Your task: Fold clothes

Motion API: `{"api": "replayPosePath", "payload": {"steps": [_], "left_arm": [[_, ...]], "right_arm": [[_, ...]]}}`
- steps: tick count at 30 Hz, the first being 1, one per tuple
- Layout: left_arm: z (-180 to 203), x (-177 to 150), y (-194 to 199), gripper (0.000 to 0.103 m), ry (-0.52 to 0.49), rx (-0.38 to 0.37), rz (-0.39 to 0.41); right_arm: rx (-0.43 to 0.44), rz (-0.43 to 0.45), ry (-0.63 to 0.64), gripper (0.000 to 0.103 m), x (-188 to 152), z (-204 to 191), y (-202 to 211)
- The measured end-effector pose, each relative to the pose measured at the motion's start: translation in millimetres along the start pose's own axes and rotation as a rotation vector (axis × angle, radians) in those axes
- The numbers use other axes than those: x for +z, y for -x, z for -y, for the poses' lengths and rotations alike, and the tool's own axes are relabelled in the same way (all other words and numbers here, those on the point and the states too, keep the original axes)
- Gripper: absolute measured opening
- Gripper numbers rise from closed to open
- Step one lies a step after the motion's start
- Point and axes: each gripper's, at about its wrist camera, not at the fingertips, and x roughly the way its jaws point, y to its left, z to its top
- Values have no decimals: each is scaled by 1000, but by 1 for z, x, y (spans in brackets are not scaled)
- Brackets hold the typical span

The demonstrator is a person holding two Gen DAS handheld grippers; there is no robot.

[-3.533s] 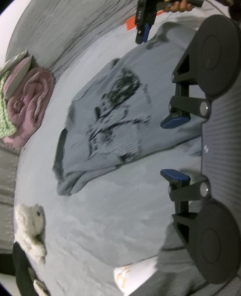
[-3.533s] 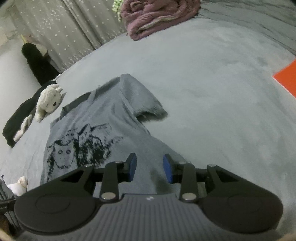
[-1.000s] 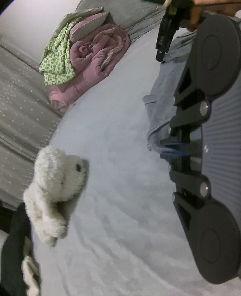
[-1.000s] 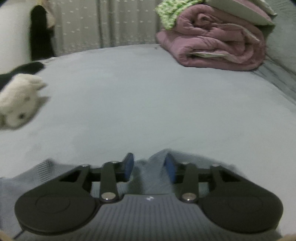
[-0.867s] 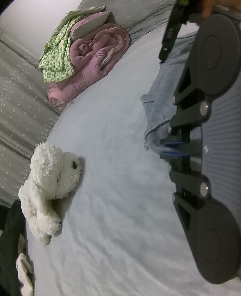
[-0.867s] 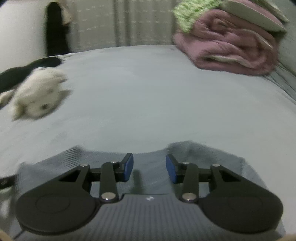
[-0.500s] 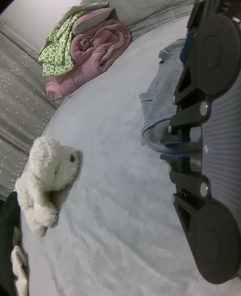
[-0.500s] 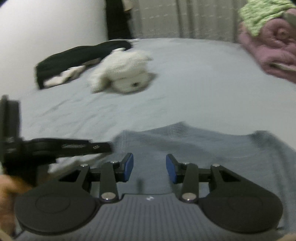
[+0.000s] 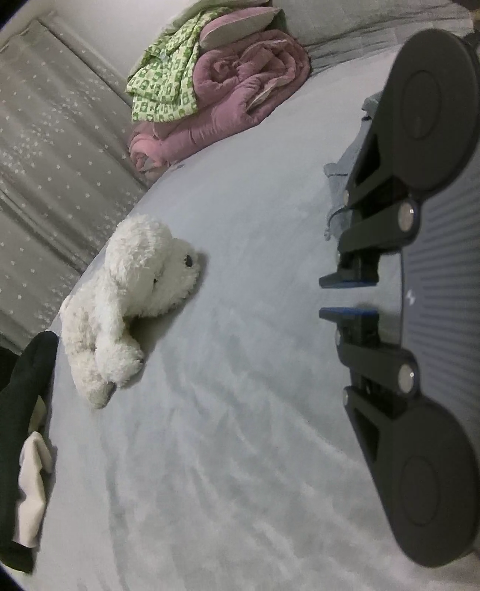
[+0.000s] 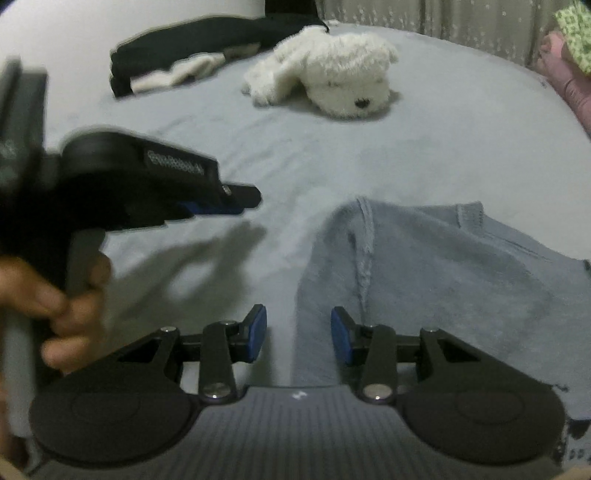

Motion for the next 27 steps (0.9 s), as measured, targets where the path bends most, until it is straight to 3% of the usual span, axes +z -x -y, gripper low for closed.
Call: {"api": "replayPosePath", "payload": {"steps": [2, 5, 7, 10, 12, 14, 17, 22, 27], "left_arm": [[0, 0, -2, 9, 2, -5, -6], [0, 1, -2, 9, -1, -14, -7], [0, 1, -2, 9, 1, -19, -8], [-1, 2, -3, 9, 17, -42, -16], [-5, 3, -4, 14, 51, -99, -32], [-7, 5, -3, 26, 89, -163, -41], [-8, 8, 1, 29, 103, -196, -22], [-13, 13, 9, 36, 141, -236, 9], [-26, 18, 8, 39, 235, -324, -9]], "right_arm": [[-55, -18, 29, 43, -3, -1, -5], [-91, -15, 46, 32, -10, 3, -7], [-89, -6, 25, 6, -11, 8, -6], [19, 25, -128, 6, -3, 30, -1], [112, 44, -240, 6, 2, 45, 3], [206, 63, -351, 6, 7, 60, 6], [324, 102, -468, 6, 17, 72, 11], [449, 158, -580, 6, 41, 81, 10], [492, 180, -653, 7, 63, 84, -3]]}}
